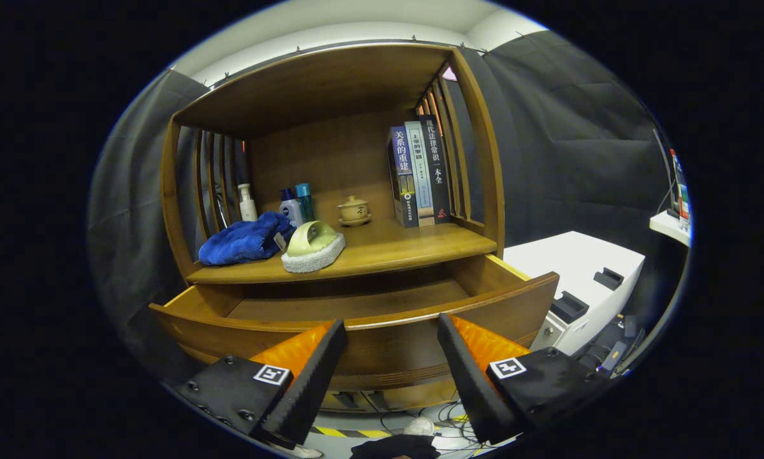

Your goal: Pull open the drawer, take out the items inside it, and place them on the countertop above the cabinet.

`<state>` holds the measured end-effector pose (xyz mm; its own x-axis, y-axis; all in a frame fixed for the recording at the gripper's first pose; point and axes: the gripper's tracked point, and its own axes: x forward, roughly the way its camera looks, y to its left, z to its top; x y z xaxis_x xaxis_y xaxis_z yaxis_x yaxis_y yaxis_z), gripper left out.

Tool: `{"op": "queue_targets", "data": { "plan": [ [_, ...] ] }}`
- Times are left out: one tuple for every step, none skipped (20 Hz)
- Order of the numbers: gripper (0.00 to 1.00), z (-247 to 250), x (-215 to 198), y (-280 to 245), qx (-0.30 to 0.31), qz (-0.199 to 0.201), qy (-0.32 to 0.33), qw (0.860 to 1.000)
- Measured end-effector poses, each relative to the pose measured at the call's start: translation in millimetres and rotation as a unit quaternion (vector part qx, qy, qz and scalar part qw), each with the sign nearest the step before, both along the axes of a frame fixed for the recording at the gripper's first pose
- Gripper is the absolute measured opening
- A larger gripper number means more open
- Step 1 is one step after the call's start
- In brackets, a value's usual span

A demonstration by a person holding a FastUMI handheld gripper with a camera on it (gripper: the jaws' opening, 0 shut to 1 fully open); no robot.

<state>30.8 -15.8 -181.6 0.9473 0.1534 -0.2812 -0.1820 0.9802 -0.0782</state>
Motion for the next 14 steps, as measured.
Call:
{"op": "queue_targets", "data": {
  "plan": [
    [0.98,0.1,2.4,0.5,0.0,0.0,0.0,1.0],
    [0.98,-0.5,6.7,0.9,0.002,-0.001,0.0,1.0],
    [0.98,-1.6,10.0,1.3,0.005,-0.003,0.001,1.0],
    [0.98,-1.6,12.0,2.6,0.009,-0.005,0.001,1.0],
    [0.98,-2.2,16.5,3.4,0.012,-0.007,0.002,1.0],
    [0.98,-2.5,20.3,4.2,0.013,-0.008,0.002,1.0],
    [0.98,-2.8,24.0,5.0,0.013,-0.009,0.003,1.0],
    [0.98,-3.0,26.7,5.8,0.011,-0.009,0.004,1.0],
    [0.98,-2.7,30.6,6.5,0.006,-0.008,0.004,1.0],
    [0.98,-2.2,32.2,7.7,0.001,-0.006,0.005,1.0],
    [0.98,-1.8,34.8,8.4,-0.003,-0.005,0.004,1.0],
    [0.98,-1.9,37.1,8.6,-0.006,-0.005,0.005,1.0],
    [0.98,-2.1,39.1,9.3,-0.005,-0.005,0.005,1.0],
    [0.98,-2.4,40.7,9.5,-0.004,-0.005,0.006,1.0]
  ]
}}
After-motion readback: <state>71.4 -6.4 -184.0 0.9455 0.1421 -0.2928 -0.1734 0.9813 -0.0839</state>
